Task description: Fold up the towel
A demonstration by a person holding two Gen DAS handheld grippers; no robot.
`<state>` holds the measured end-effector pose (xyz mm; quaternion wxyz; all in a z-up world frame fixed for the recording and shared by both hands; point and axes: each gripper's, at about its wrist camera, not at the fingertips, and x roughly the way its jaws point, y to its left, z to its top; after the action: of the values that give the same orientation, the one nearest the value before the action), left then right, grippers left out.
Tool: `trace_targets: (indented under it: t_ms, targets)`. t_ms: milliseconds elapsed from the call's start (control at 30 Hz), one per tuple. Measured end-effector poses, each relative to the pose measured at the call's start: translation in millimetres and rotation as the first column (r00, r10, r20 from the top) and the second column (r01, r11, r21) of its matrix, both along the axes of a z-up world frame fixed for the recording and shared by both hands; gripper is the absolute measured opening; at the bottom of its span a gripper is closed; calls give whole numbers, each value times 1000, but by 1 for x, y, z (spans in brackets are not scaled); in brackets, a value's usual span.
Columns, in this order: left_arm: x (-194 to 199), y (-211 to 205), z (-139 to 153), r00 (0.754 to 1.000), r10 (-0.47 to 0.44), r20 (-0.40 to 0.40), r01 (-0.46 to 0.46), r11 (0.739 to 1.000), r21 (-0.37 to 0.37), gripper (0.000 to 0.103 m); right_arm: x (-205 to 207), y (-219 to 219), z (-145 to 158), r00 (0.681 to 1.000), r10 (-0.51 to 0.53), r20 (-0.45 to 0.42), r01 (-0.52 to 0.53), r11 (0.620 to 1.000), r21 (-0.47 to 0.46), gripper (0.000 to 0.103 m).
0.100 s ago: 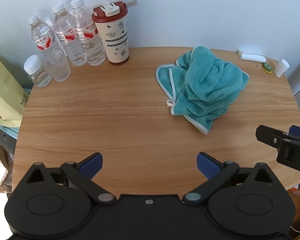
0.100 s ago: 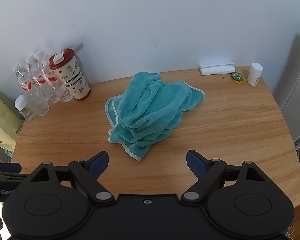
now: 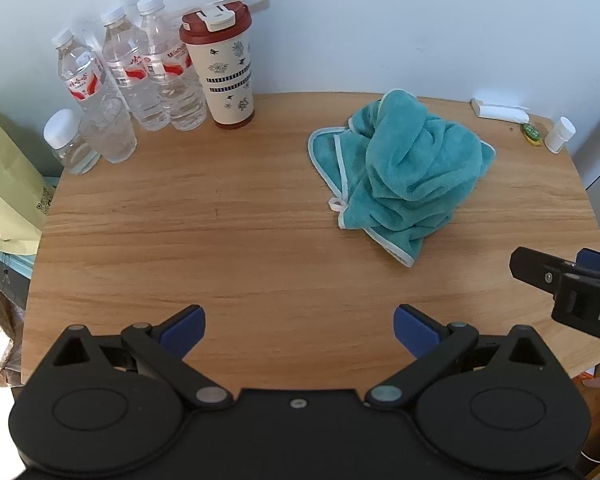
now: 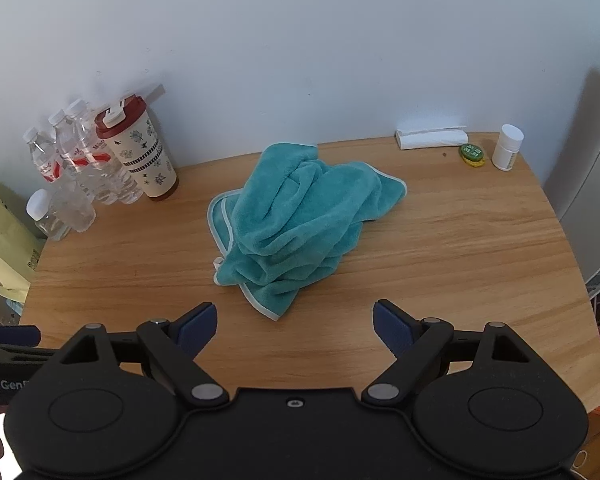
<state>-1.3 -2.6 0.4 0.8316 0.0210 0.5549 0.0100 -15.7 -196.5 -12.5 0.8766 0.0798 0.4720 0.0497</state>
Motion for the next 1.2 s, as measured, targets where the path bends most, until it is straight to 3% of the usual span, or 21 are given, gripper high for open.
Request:
trace_targets:
  t_ms: [300, 433, 1200]
  targets:
    - [2, 1, 2, 1000, -14, -7, 14, 1000, -20, 103, 4, -3, 1, 1000, 13, 1, -13, 999, 40, 89]
    - [1, 5, 3, 1000, -7, -3, 7, 1000, -23, 103, 1, 6, 4, 1000, 16, 3, -16, 1000, -14, 89]
    - [7, 9, -5, 999, 14, -45, -16, 999, -41, 103, 9, 9, 0, 999, 46, -22, -47, 999, -22, 89]
